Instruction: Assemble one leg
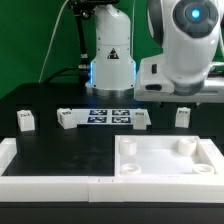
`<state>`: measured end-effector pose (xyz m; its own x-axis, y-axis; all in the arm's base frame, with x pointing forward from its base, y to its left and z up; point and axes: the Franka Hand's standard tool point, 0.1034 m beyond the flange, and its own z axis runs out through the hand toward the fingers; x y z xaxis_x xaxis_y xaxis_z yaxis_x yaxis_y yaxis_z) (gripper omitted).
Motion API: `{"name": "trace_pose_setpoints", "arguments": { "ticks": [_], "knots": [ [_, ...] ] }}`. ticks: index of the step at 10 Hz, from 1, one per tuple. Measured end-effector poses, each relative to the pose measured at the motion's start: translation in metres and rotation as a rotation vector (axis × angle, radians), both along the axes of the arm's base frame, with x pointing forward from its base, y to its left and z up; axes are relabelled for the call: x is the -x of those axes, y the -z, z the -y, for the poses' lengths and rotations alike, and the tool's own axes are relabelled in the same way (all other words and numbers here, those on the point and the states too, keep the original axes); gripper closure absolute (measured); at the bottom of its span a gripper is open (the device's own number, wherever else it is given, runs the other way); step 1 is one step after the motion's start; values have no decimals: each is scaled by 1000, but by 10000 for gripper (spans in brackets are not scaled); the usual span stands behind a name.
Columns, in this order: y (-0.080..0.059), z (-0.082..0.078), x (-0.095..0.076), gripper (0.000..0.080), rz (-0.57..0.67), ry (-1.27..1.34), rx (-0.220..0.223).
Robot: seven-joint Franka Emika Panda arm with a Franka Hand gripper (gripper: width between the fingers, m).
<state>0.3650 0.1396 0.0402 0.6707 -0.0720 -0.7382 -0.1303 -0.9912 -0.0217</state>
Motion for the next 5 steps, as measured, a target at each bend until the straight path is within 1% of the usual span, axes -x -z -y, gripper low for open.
{"name": "trace_pose_setpoints", "arguments": {
  "ticks": [1,2,5],
  "knots": [
    [6,-2,-1,151,-8,1,-2],
    [7,-3,-1,151,0,-1,-1],
    [16,-5,6,151,-13,0,5]
  ]
}}
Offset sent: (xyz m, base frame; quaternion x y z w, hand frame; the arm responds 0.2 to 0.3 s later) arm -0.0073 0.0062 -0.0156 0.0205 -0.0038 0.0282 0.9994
